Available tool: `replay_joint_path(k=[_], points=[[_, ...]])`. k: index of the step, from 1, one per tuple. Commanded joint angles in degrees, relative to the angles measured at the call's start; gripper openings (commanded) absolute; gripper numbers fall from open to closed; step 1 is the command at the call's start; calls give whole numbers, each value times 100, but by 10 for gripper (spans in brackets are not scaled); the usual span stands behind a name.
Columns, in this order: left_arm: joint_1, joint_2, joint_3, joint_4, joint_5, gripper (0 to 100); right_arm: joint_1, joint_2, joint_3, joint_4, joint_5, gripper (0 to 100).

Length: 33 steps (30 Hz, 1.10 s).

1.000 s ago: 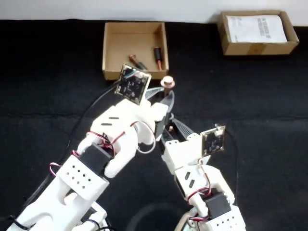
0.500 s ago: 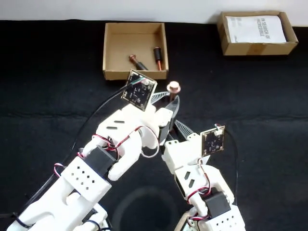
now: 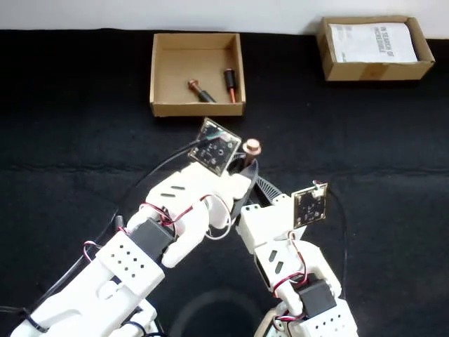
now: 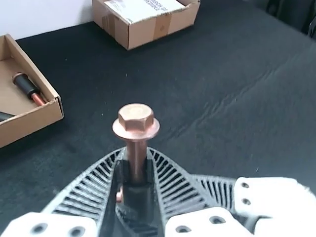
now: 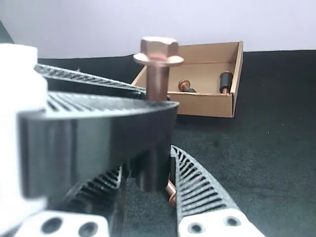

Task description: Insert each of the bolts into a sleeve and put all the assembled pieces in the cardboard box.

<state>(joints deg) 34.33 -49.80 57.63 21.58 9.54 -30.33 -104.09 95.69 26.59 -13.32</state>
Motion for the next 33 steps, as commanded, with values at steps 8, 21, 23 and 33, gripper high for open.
replay_joint_path(k=[8,21,23,33], points=[[31,-145,-75,44,-1319,11,330,-84,391,-92,79,8],[-22,-154,-1437,2708,-1688,55,673,-75,136,136,440,8],[-22,-154,-1534,2866,-1679,76,673,-75,57,251,519,8],[-22,-154,-1543,2963,-1679,105,673,-75,-84,347,519,8]])
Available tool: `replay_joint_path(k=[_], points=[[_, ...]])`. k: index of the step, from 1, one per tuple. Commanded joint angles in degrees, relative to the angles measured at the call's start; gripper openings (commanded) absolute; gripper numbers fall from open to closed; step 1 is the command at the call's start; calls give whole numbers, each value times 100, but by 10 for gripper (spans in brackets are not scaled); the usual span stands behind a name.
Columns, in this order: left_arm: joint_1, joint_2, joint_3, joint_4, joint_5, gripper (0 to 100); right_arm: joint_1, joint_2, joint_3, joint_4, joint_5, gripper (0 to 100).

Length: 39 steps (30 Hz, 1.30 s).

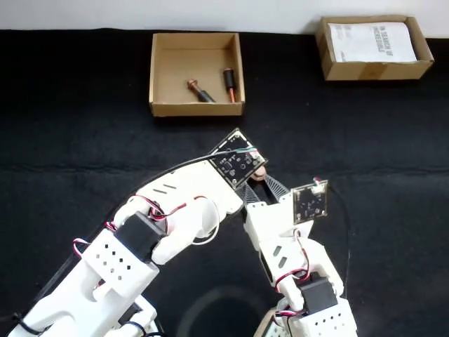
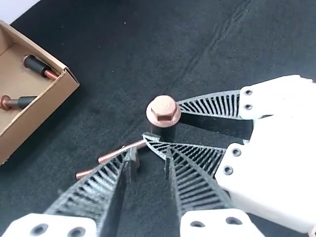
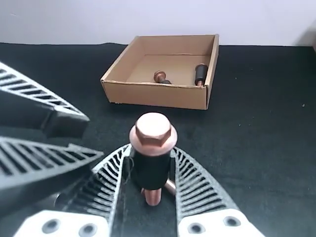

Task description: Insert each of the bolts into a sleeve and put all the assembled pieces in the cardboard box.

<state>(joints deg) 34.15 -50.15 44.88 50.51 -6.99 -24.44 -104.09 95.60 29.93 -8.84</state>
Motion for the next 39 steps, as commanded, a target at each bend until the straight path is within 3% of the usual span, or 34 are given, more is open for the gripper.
replay_joint_path(k=[1,9,12,17,25,34,39], points=[[-13,-119,-295,167,-26,104,92,-75,-75,13,70,8],[-330,-1147,-303,879,-35,87,418,-75,-365,13,70,8],[-488,-1851,-251,914,-35,2,576,-66,-813,119,35,8],[-1112,-2730,207,888,-35,9,585,13,-1473,303,-343,8],[-2554,-3644,1525,870,0,9,585,2334,-3064,268,-325,8],[-3310,-4523,3644,-554,0,9,585,5323,-5552,268,-290,8],[-3538,-5077,4892,-1319,9,9,576,6730,-6703,268,818,8]])
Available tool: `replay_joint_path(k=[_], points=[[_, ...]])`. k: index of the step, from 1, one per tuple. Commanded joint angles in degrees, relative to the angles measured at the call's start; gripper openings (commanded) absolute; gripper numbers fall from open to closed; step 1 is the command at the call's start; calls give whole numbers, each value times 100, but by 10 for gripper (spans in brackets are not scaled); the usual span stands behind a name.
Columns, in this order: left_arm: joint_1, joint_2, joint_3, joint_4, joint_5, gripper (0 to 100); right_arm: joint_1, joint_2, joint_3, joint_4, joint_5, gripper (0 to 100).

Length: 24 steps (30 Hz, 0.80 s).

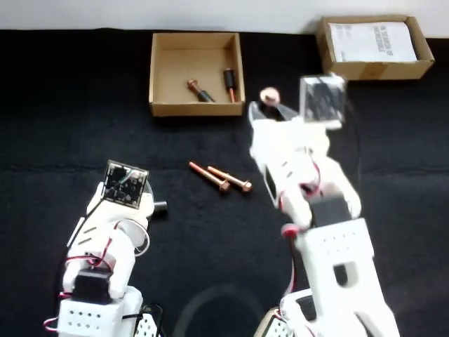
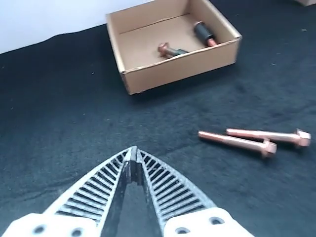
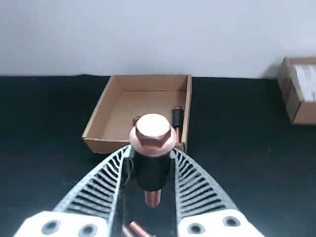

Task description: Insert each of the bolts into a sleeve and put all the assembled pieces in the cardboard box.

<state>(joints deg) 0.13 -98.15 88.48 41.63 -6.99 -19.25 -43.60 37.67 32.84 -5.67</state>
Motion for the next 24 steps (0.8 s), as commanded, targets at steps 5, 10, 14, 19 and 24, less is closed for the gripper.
replay_joint_path(k=[5,10,14,19,24], points=[[-286,-558,857,-580,167,9,57,2123,-2026,-31,1020,8],[-295,-532,866,-563,1301,9,57,3776,-3451,-31,1319,8],[-277,-532,866,132,1626,9,57,5033,-4681,-31,1829,8],[-277,-532,866,220,1626,10,-84,6369,-6044,-22,2778,8],[-277,-532,866,211,1626,10,-365,7530,-7134,-22,3244,8]])
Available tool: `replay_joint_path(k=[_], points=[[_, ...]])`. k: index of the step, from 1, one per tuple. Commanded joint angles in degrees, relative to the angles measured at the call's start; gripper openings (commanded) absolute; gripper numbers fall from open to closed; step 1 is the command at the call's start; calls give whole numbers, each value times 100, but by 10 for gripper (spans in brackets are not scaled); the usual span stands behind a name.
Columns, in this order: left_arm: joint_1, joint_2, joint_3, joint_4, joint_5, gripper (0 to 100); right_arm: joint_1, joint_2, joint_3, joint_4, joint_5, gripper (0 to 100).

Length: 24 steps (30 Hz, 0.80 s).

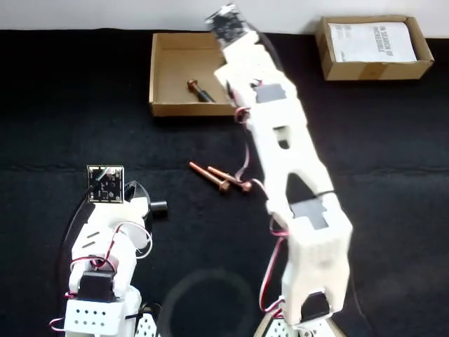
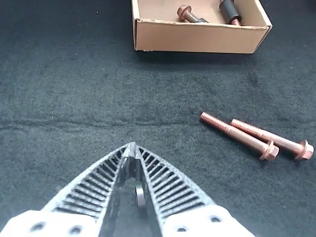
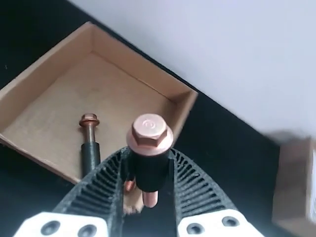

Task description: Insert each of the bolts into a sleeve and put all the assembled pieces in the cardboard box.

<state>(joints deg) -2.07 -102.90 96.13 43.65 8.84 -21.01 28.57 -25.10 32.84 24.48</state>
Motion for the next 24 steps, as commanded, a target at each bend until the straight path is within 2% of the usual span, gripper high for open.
replay_joint_path(k=[1,5,9,13,16,20,24], points=[[-57,-57,101,9,44,10,-233,532,-1068,-22,273,8],[-66,-57,101,9,44,10,-347,1446,-1859,-22,571,11],[-66,-57,101,9,44,10,-365,2246,-2396,13,1266,18],[-66,-57,101,9,35,11,-356,2563,-2668,435,1670,133],[-66,-57,101,9,44,50,-365,2589,-2862,910,1495,217],[-66,-57,101,35,53,85,-365,2536,-3336,1156,1029,220],[-66,-48,101,44,53,91,-382,2536,-4585,2264,105,220]])
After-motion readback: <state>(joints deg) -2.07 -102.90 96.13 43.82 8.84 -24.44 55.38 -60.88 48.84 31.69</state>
